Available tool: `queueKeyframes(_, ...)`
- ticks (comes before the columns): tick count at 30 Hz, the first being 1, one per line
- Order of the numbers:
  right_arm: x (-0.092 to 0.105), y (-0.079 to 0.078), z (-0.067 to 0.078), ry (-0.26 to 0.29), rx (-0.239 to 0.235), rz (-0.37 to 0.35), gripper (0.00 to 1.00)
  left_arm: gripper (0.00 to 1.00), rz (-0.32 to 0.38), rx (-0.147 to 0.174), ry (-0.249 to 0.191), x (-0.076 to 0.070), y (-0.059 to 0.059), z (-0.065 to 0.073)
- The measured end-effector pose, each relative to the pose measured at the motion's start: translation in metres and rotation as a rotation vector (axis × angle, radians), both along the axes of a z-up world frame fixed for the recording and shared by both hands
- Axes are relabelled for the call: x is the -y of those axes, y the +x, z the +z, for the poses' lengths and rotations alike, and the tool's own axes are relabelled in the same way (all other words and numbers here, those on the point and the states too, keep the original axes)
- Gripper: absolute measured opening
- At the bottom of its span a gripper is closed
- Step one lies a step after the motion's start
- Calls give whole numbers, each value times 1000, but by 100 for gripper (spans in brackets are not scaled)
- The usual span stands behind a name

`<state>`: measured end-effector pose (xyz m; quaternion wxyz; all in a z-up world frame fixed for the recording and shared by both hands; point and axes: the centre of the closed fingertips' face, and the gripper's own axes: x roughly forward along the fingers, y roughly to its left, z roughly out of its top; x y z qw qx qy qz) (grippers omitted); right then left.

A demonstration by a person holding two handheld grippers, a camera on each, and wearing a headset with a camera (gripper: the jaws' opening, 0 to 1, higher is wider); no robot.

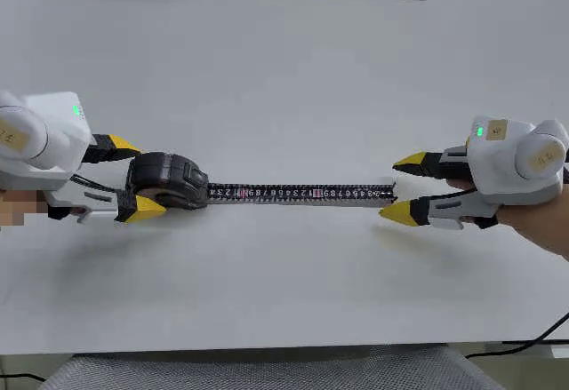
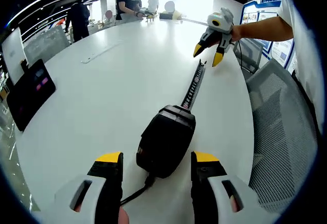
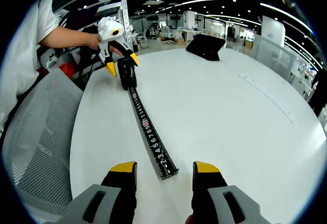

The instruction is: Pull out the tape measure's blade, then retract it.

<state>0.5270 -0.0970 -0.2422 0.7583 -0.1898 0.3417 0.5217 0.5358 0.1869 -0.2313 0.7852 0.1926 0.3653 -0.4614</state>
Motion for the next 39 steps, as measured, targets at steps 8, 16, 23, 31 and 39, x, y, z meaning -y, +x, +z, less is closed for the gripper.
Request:
queueKeyframes(8,-2,-1,7,29,12,-68,47,52,44,77,-21,-2,0,10)
queueKeyframes(16,-2,-7,11,39,36,-118,55,54,89,88,-71,-2,-4,16)
queueKeyframes(23,-4,-12,12,48,50,-154,61,61,123,103,-119,0,-12,21)
queueKeyframes(31,-3,-17,14,57,53,-185,67,70,167,111,-153,-4,-21,24)
queueKeyframes(39,-1,-21,19,57,65,-206,72,77,200,108,-174,-6,-33,24)
